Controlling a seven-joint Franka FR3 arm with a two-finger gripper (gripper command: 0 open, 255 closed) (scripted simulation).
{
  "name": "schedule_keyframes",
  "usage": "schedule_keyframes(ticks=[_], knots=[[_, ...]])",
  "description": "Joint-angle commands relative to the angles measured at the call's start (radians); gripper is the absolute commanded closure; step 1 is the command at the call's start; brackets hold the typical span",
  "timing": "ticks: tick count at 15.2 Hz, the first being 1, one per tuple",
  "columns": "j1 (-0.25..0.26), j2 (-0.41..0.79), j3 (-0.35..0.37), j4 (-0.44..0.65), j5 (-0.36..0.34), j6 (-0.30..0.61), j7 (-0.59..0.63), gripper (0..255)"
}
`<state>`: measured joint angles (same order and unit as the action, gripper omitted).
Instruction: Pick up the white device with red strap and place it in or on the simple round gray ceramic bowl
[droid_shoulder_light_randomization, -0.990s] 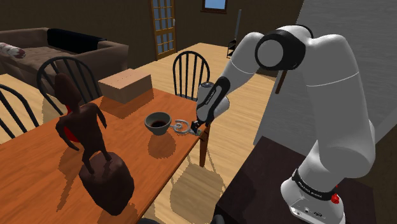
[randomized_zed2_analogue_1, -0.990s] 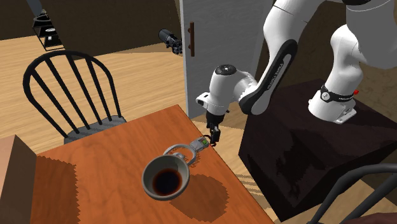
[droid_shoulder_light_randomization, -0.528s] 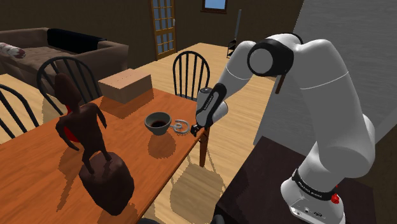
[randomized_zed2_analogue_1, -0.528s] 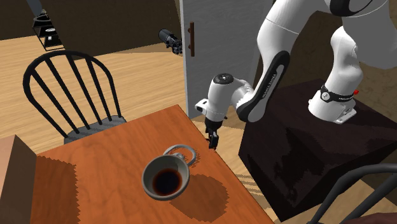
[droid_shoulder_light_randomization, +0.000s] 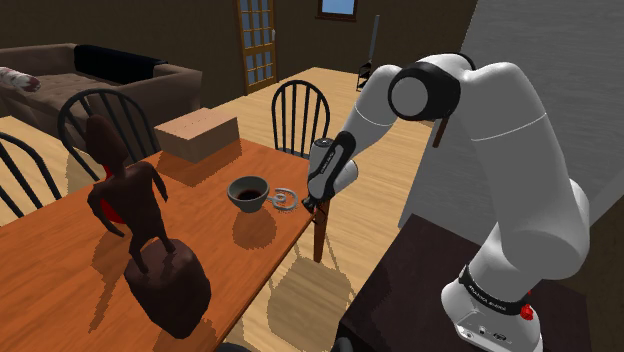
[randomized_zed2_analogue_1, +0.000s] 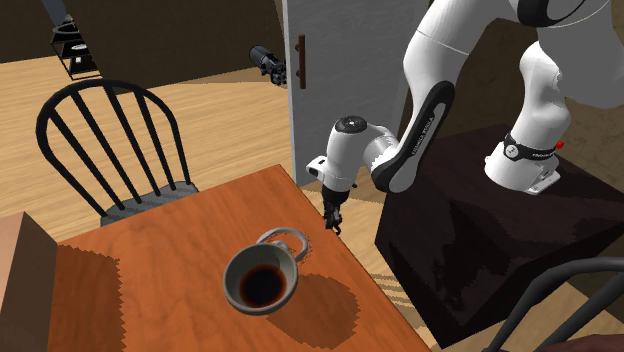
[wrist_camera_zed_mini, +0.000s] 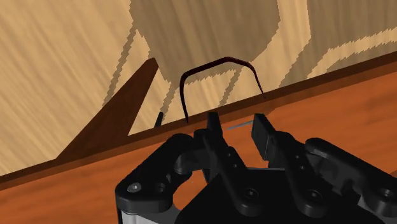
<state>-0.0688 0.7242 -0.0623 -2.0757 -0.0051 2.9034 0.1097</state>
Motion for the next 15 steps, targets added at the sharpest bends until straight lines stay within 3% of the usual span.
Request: schedule_keyframes(ticks=[1,8,9,12,13,15], knots=[[0.0,0.0,0.0,0.0,0.0,0.0,0.0,255],[0.0,0.0,0.0,0.0,0.0,0.0,0.0,255],[0.0,0.0,0.0,0.0,0.0,0.0,0.0,0],[-0.367,-0.011,0.25,-0.008,-0.03,-0.056,-0.417,0],[-0.428,-0.004,0.29,0.003,-0.035,-0.081,-0.493,0],[-0.42,0.024,0.284,0.017,-0.038,-0.067,-0.49,0]])
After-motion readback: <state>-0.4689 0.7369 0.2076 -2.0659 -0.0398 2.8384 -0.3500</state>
